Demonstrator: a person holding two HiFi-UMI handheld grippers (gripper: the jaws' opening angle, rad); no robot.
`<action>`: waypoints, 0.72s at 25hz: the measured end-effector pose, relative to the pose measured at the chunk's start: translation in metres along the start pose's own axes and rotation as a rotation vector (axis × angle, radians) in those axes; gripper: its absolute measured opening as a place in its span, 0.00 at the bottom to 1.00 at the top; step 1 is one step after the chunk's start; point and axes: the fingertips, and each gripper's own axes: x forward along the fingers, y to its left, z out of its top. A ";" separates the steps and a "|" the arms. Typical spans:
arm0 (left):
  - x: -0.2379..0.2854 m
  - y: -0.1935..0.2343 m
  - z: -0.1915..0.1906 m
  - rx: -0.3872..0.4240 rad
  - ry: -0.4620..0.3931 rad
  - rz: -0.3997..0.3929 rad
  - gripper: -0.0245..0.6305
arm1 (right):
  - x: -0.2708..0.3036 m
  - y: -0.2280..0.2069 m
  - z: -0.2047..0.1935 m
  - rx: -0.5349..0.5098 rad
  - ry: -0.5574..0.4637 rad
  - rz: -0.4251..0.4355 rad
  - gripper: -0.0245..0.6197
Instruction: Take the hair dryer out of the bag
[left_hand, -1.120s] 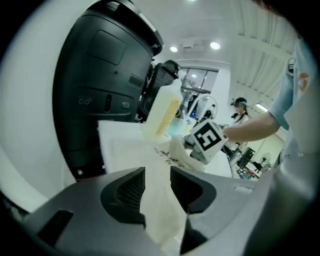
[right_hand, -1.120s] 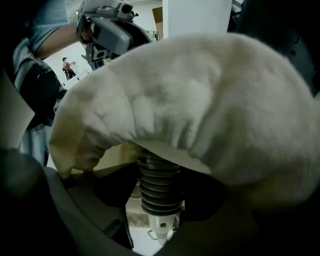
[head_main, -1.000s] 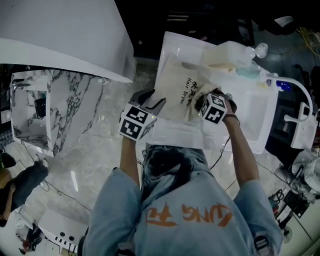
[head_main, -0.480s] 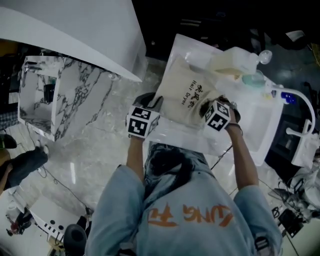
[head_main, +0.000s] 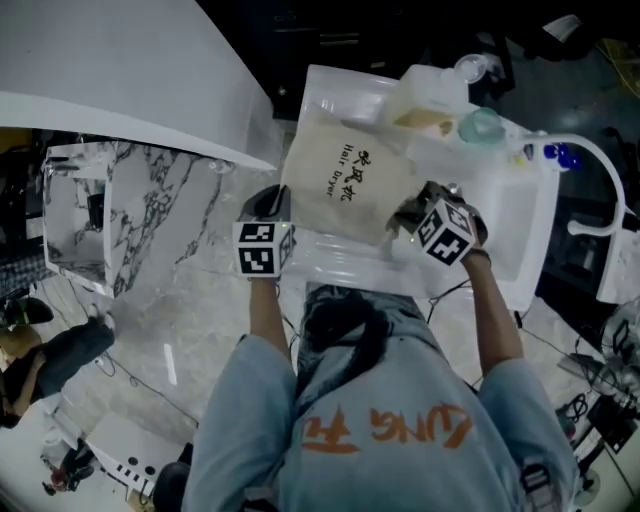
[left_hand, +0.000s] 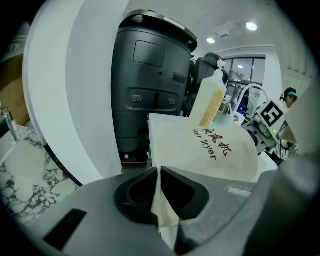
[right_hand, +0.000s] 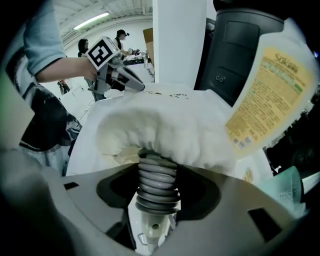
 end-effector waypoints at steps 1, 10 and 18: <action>-0.001 0.001 0.001 -0.008 -0.007 0.011 0.07 | -0.005 0.000 -0.005 0.004 -0.004 -0.009 0.39; -0.008 0.002 0.002 -0.020 -0.035 0.124 0.06 | -0.046 0.002 -0.068 -0.002 0.024 -0.070 0.39; -0.029 -0.003 0.012 -0.045 -0.179 0.205 0.11 | -0.081 -0.013 -0.134 0.205 0.002 -0.141 0.39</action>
